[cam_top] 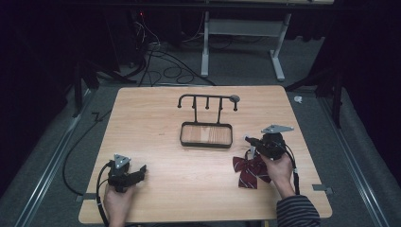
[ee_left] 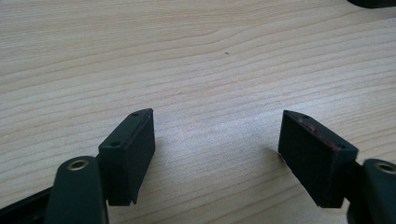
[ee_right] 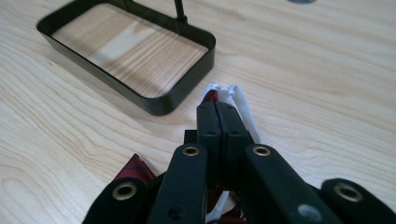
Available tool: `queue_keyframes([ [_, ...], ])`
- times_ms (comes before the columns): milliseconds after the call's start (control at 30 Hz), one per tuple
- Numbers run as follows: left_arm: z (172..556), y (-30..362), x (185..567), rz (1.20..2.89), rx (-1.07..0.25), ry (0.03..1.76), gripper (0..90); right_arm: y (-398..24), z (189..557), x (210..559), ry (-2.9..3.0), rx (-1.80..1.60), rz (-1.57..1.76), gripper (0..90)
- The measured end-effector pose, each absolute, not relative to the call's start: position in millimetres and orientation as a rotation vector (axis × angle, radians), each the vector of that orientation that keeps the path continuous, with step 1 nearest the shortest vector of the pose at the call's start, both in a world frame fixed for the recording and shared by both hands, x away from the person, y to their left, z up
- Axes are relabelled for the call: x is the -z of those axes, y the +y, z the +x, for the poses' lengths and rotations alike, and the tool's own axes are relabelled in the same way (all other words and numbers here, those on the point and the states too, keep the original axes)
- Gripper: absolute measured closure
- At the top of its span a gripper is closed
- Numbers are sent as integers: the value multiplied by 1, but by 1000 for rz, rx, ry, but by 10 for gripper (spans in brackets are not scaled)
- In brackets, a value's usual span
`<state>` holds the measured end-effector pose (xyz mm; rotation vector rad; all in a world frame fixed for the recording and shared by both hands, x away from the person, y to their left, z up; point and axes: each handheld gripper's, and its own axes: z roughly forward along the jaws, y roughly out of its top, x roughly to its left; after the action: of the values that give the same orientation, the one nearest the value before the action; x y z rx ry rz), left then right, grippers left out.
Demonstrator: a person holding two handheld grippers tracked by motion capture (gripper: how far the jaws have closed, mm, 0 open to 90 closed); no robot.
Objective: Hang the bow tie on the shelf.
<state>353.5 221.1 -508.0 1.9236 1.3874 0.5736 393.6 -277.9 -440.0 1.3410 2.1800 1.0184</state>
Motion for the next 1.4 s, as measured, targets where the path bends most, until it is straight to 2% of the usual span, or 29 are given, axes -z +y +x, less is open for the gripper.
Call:
queue_keyframes([
  [767,354,221,508,1916,-573,1389,276,-263,369,385,2163,-1091,1124,900],
  [1400,353,221,508,1926,-573,1387,277,-253,363,367,2153,-1133,1038,900],
])
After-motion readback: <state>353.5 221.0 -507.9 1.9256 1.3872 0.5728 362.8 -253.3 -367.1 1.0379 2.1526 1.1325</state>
